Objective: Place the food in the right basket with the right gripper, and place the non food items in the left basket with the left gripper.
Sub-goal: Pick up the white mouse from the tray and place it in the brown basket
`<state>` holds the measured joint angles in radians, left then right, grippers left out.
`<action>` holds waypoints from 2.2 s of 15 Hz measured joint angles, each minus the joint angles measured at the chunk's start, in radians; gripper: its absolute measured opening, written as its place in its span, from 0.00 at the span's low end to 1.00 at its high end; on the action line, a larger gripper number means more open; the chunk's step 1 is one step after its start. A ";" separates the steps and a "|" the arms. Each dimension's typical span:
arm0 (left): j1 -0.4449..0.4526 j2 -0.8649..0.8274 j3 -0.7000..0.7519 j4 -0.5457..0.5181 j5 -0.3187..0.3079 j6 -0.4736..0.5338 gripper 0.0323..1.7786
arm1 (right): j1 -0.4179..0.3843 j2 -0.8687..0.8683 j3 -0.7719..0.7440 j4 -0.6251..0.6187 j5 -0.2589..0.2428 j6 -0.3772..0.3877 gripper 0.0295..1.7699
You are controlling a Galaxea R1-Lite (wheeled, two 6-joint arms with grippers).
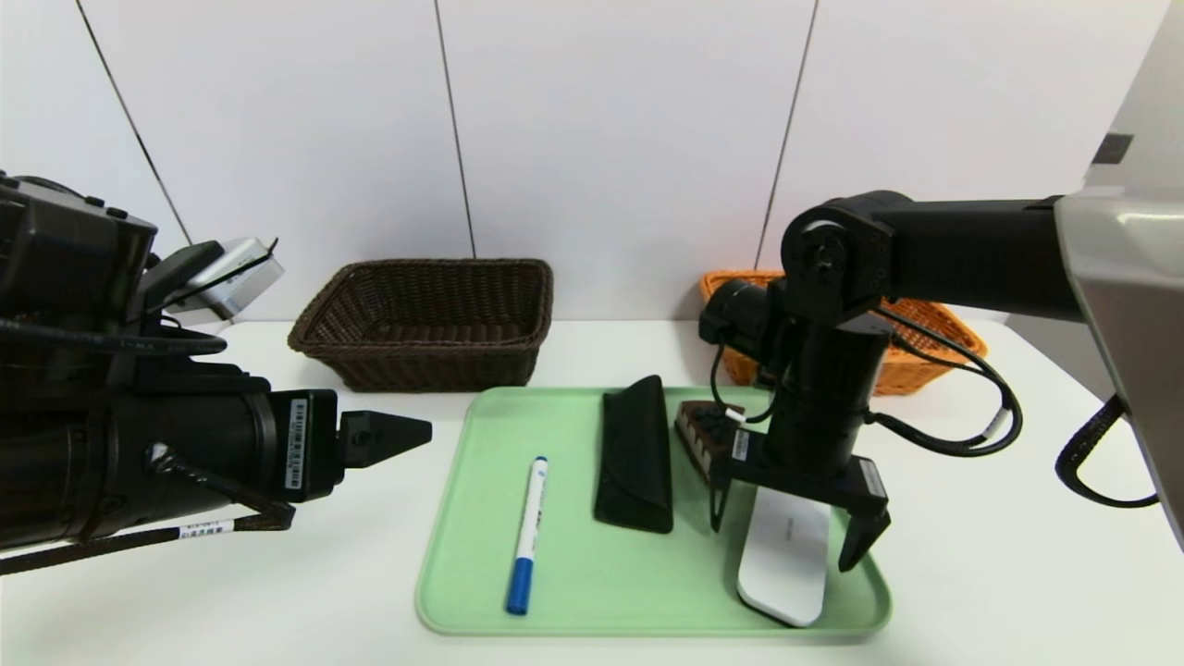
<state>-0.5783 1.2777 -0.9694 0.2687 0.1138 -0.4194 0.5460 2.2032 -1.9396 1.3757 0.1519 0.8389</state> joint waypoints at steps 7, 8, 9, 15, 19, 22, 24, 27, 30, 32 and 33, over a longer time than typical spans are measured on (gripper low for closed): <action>0.001 -0.001 0.000 0.000 0.000 0.002 0.95 | -0.006 0.020 0.014 -0.003 0.019 0.005 0.96; 0.001 -0.001 0.000 0.000 -0.001 0.003 0.95 | -0.006 0.020 0.013 -0.003 0.019 0.005 0.96; 0.001 -0.001 0.000 0.000 -0.001 0.003 0.95 | -0.006 0.020 0.013 -0.003 0.019 0.004 0.88; 0.001 -0.001 0.006 0.000 -0.001 0.002 0.95 | -0.005 0.021 0.014 -0.003 0.026 0.005 0.56; 0.001 -0.004 0.015 0.000 -0.001 0.002 0.95 | -0.006 0.011 0.012 -0.003 0.025 0.006 0.55; 0.003 -0.011 0.018 0.001 -0.001 0.001 0.95 | -0.002 -0.048 0.010 -0.003 0.024 0.013 0.55; 0.003 -0.014 0.023 0.001 -0.001 0.002 0.95 | 0.001 -0.116 0.005 -0.004 0.021 0.014 0.55; 0.003 -0.015 0.027 0.000 -0.003 0.003 0.95 | 0.020 -0.247 -0.005 -0.023 0.012 -0.003 0.55; 0.003 -0.014 0.034 -0.002 -0.004 0.003 0.95 | 0.091 -0.367 -0.007 -0.200 -0.035 -0.058 0.55; 0.003 -0.014 0.046 -0.003 -0.004 0.003 0.95 | 0.133 -0.402 -0.008 -0.376 -0.103 -0.121 0.55; 0.003 -0.014 0.051 -0.005 -0.004 0.003 0.95 | 0.150 -0.407 -0.009 -0.472 -0.131 -0.160 0.55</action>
<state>-0.5753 1.2632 -0.9183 0.2634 0.1096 -0.4166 0.6964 1.7962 -1.9483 0.9034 0.0206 0.6791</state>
